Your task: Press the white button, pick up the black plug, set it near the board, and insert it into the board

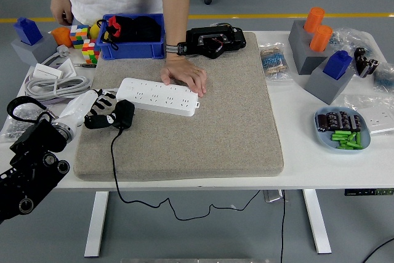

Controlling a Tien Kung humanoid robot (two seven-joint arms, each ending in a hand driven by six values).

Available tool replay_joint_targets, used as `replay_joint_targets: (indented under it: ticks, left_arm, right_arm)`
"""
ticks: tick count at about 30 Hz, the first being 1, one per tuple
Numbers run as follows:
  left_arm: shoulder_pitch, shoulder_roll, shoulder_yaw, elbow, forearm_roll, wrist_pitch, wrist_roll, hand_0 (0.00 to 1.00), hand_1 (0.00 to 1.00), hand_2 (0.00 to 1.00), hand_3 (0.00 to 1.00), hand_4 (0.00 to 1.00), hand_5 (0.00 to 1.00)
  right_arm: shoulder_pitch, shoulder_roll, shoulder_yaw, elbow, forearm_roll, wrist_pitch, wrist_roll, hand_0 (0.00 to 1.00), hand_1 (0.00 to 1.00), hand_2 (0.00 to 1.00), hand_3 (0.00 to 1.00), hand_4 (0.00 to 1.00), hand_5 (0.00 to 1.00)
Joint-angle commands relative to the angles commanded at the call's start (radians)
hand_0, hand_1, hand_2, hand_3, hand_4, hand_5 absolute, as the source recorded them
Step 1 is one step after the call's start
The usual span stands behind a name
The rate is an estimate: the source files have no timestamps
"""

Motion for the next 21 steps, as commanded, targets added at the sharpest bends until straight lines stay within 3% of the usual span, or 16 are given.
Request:
replay_joint_targets:
  ticks: [12,21]
  left_arm:
    - [-0.005,-0.001,0.000,-0.047,0.001,-0.001,0.011,0.452,0.618,0.636,0.757,0.780,0.280]
    - [0.000,-0.004,-0.004,-0.048,-0.002,-0.002,0.013,0.442,0.612,0.629,0.757,0.783,0.289]
  right_arm:
    - [0.001,-0.001,0.000,0.000,0.001,0.000,0.000,0.716,0.685,0.677,0.626,0.671,0.386]
    - [0.000,0.000,-0.003,0.000,0.002,0.000,0.000,0.717,0.685,0.677,0.626,0.672,0.387]
